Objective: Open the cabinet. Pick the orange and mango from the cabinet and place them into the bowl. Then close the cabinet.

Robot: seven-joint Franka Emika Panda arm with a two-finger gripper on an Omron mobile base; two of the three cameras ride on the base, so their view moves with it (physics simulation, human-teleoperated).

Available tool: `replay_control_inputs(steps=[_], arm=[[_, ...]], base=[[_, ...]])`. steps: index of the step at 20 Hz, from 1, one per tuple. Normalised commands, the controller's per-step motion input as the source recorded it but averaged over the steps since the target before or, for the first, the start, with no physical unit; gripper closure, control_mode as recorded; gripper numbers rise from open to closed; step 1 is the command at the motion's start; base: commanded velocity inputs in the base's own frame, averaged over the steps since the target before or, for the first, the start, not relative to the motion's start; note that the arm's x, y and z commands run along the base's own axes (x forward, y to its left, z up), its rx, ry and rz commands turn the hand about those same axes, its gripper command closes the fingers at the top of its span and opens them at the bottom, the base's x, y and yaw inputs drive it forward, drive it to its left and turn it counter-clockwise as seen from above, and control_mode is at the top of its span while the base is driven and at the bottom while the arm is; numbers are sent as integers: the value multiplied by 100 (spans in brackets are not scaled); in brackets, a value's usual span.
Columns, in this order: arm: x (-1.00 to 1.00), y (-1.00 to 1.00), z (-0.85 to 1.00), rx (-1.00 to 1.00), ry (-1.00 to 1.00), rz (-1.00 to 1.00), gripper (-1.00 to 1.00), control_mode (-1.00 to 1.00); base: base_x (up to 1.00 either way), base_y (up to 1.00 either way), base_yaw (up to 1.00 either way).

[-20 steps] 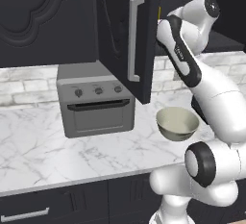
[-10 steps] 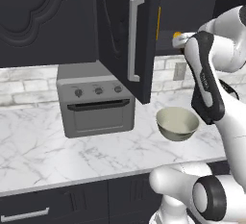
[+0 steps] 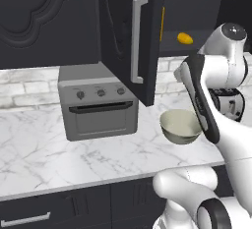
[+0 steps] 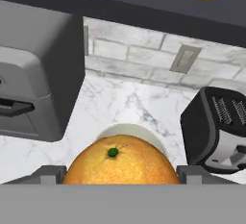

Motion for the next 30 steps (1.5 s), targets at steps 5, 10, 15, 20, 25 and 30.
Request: replay_control_inputs(steps=[5,10,15,20,25,30], arm=[[-12,-2,-84,-5,12,0,100,-100],[0,-13,-38,1,4,0,100,-100],[11,-23,-39,2,0,0,100,-100],[40,-17,-55,0,1,0,100,-100],[54,-14,-52,0,1,0,100,-100],[22,-9,-43,0,12,0,100,-100]], base=[[0,0,0],[0,0,0],[0,0,0],[0,0,0],[0,0,0],[0,0,0]])
